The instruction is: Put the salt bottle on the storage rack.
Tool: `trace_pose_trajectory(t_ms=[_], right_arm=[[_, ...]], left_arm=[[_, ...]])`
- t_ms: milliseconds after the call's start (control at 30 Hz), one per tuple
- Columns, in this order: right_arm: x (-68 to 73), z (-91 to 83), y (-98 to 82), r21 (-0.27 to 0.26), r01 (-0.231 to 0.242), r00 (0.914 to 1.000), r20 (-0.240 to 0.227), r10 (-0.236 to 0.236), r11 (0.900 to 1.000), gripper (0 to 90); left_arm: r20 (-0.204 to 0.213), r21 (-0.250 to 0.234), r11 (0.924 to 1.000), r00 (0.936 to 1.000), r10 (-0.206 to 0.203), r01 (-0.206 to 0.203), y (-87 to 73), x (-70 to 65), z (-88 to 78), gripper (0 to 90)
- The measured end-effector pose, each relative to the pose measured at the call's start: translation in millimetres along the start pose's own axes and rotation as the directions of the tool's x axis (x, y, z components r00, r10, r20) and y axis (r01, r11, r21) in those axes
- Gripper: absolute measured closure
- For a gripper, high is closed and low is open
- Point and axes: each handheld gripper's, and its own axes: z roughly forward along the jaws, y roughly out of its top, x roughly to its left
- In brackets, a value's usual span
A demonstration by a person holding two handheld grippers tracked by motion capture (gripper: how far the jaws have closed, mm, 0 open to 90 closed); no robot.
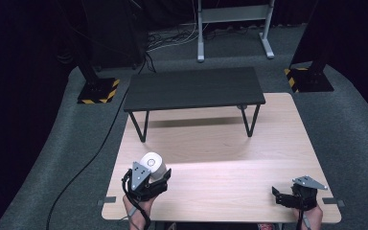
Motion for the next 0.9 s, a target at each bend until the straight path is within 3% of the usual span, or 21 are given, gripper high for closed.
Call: trace_pose_trajectory(t_ms=[400, 700, 900], right_arm=[[5.5, -0.3, -0.9, -0.005, -0.001, 0.9995, 0.030, 0.001, 1.000, 0.0], [5.0, -0.3, -0.8, -0.004, -0.006, 0.9995, 0.029, 0.006, 1.000, 0.0], [4.6, -0.3, -0.6, -0.003, -0.007, 0.9996, 0.027, 0.007, 1.000, 0.0]], left_arm=[[0.024, 0.007, 0.9996, 0.9994, -0.026, 0.026, 11.3, 9.6, 15.0, 29.8], [0.041, 0.006, 0.9998, 0.9990, -0.018, 0.018, 23.8, 12.6, 29.1, 29.8], [0.065, 0.001, 0.9989, 0.9967, -0.048, 0.048, 29.9, 18.1, 39.4, 29.8]])
